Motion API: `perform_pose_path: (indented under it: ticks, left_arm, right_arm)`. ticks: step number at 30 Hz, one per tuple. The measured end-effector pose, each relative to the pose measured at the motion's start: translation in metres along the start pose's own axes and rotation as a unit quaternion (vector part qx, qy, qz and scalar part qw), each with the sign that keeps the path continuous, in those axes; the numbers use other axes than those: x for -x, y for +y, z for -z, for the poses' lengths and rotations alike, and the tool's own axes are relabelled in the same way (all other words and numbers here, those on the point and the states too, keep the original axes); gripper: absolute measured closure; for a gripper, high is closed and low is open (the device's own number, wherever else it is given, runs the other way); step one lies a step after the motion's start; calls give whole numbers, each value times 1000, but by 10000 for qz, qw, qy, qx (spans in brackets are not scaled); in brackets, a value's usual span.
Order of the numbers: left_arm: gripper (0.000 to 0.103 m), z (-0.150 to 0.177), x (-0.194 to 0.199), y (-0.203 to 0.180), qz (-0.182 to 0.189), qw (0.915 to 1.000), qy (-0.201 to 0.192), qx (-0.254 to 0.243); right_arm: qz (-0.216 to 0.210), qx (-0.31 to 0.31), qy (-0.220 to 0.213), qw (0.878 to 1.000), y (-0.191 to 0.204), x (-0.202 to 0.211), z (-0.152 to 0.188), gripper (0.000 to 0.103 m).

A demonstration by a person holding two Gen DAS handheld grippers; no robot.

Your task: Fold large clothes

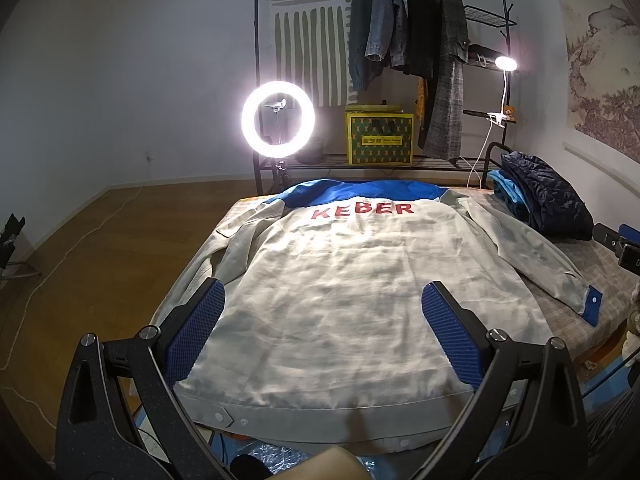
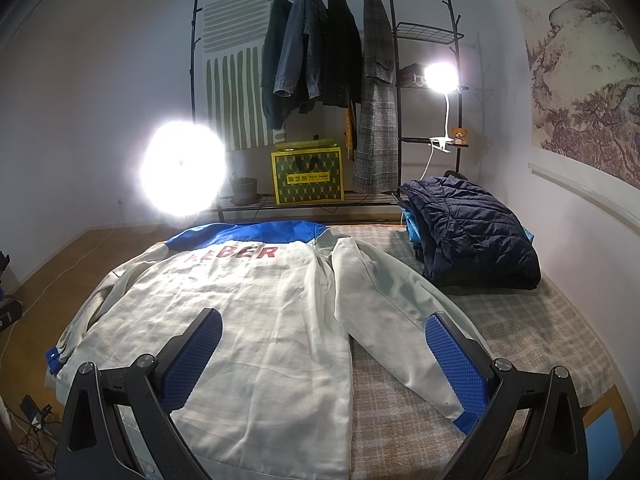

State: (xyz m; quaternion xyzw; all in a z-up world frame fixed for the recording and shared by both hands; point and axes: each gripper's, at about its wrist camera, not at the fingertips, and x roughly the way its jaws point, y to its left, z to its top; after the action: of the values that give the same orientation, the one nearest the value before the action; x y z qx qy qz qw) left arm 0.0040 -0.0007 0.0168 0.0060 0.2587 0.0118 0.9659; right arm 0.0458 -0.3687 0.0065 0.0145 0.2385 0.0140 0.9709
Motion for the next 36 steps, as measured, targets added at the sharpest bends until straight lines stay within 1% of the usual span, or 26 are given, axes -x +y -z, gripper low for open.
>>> perform_pose_path:
  ticks: [6,13,16,18,19,21,24,25,27,28,30,32,33,35,36]
  left_arm:
    - [2,6,-7,21,-96,9999,55,56]
    - [2,12,-11,28,-234,9996,122,100]
    - [2,14,-18,36,-447,9988,194,51]
    - [4,14,-23,47,-572,9981,203,69]
    - [8,13,-25,56,-661,9975,196,135]
    - [11,10,-31,77,-748,9962,231,383]
    - [16,8,-40,117,-680,9926,348,944]
    - [17,8,-44,129,-654,9912,401,1075]
    - [21,4,-53,151,-731,9885,514,1217]
    - [21,3,-59,164,-788,9871,585,1267]
    - [21,3,-70,185,-909,9836,723,1383]
    - [21,8,-86,211,-907,9777,958,1634]
    - [21,14,-98,227,-850,9716,1177,1866]
    - [21,26,-118,250,-719,9603,1495,2245]
    - [21,34,-128,262,-654,9520,1678,2474]
  right_arm:
    - [-18,1,-3,10000,1,0,0,0]
    - [-38,39,-31,10000,14,-3,-4,0]
    - [-101,7,-21,9999,20,-6,-6,0]
    - [-244,-48,15,9997,26,-10,-10,0]
    - [-305,-52,31,9995,28,-12,-12,0]
    - [-388,-19,44,9992,37,-17,-18,0]
    - [-499,1,58,9987,51,-25,-25,0]
    - [-523,-17,50,9986,54,-26,-26,0]
    - [-634,-125,-45,9979,62,-32,-29,0]
    - [-679,-150,-65,9976,64,-34,-30,0]
    - [-791,-200,70,9966,72,-41,-34,0]
    - [-1028,-242,310,9939,80,-48,-39,0]
    - [-1188,-280,343,9919,85,-50,-41,0]
    - [-1322,-252,282,9905,94,-54,-43,0]
    - [-1356,-210,245,9902,98,-55,-42,0]
